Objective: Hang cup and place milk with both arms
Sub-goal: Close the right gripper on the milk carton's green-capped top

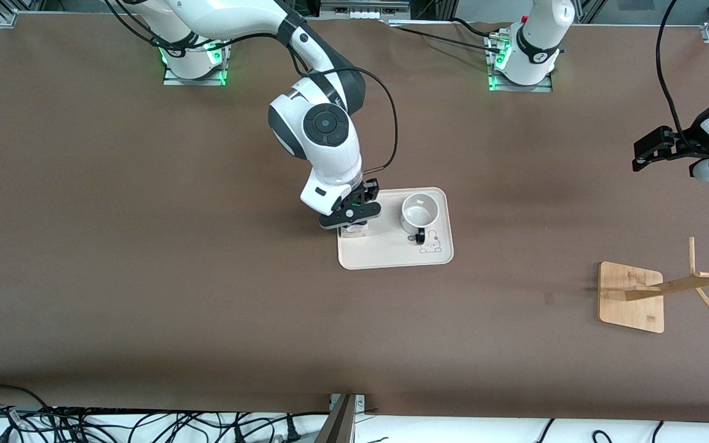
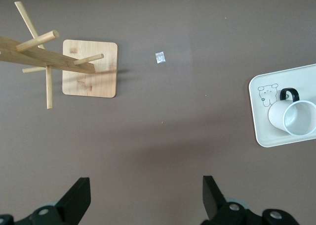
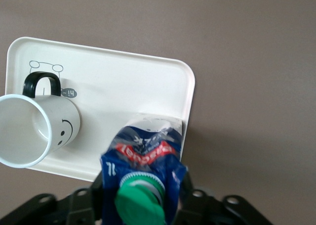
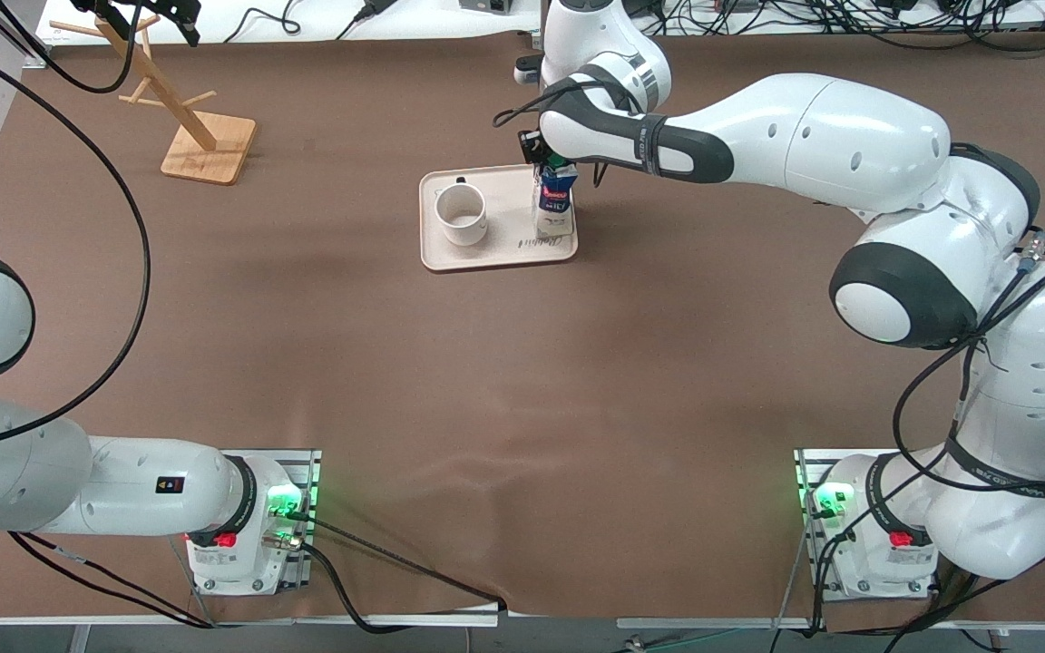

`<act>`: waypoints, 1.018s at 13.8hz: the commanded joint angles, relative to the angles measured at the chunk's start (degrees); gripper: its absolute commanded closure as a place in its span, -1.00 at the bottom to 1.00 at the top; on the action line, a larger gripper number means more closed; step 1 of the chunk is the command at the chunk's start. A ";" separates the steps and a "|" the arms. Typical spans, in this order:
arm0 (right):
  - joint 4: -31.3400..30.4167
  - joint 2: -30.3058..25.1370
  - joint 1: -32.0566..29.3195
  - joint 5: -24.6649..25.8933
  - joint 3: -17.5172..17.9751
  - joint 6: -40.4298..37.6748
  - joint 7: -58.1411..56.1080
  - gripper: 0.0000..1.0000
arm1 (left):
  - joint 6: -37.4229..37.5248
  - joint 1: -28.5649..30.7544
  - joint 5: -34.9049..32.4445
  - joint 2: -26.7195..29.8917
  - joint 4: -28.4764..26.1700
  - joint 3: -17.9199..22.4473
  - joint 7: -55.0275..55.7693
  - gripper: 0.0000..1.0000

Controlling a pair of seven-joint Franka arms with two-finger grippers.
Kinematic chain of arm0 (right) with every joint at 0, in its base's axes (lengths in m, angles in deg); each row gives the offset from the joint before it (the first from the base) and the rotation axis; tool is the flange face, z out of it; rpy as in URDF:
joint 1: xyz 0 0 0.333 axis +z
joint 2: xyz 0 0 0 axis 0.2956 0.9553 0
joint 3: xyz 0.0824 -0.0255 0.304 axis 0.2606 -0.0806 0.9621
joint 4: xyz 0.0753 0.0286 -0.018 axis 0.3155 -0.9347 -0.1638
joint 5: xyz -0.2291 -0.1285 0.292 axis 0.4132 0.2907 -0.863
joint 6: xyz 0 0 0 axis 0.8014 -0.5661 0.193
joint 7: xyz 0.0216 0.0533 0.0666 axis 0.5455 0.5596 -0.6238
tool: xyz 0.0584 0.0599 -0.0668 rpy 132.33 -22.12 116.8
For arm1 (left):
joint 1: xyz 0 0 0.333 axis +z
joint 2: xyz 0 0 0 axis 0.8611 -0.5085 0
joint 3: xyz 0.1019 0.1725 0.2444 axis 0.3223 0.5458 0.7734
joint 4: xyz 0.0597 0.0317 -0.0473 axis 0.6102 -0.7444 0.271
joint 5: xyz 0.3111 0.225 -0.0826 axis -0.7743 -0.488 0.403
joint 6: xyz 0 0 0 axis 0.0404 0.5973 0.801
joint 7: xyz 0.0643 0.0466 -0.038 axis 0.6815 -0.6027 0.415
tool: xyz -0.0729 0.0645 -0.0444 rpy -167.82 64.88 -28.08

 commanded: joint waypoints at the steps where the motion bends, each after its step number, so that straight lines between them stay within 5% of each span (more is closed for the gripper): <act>1: 1.14 0.23 0.59 1.08 -0.80 -0.43 0.76 0.32 | 0.79 -0.14 0.97 -0.74 1.80 0.10 0.24 -1.00; 8: 1.40 -1.53 -0.37 0.73 -1.42 -4.19 -0.12 0.33 | 0.88 -0.40 1.05 -0.82 1.80 0.01 0.24 -1.00; 14: 5.36 -5.92 -8.71 -1.46 -1.07 -13.52 -4.24 0.27 | 0.88 -0.40 1.05 -2.93 1.89 0.01 0.07 -1.00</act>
